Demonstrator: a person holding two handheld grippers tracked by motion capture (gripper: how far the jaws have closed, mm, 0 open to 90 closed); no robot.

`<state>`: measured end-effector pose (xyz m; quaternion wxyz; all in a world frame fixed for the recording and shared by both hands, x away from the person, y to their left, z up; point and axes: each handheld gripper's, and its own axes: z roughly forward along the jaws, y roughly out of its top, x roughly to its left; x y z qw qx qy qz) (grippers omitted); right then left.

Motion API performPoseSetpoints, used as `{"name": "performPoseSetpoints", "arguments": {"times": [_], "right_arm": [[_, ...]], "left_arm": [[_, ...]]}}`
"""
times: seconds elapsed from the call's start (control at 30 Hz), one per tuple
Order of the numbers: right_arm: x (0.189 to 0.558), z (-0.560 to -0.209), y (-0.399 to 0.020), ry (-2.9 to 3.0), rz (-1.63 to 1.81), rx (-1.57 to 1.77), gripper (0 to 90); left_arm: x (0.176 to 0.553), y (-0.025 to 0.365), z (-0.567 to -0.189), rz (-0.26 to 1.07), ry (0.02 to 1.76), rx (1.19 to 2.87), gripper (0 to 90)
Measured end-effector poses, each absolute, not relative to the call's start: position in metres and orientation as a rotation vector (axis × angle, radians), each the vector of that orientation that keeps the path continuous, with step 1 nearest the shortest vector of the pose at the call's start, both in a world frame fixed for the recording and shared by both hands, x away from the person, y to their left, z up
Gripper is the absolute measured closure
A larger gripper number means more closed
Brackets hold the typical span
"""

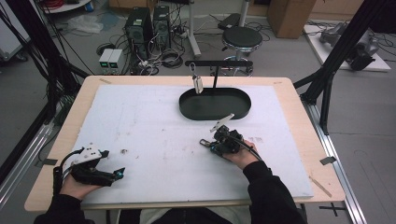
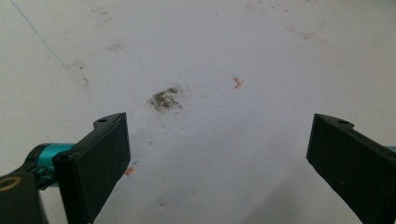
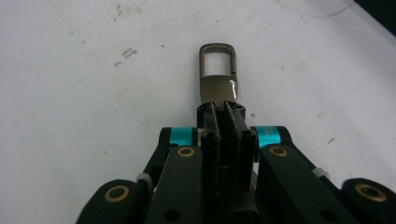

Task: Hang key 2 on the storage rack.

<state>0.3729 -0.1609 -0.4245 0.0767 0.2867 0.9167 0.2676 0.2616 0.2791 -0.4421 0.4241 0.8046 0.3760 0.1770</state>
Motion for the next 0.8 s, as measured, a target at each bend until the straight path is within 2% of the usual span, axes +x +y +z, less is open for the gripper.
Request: {"name": "performPoseSetpoints", "arguments": {"times": [0.27, 0.8], "right_arm": [[0.376, -0.414, -0.173, 2.728, 0.900, 0.917, 86.1], [0.401, -0.357, -0.198, 2.643, 1.029, 0.927, 86.0]], "left_arm": [[0.262, 0.278, -0.443, 0.438, 0.937, 2.021, 6.6], [0.264, 0.278, -0.444, 0.412, 0.924, 2.017, 6.6]]}}
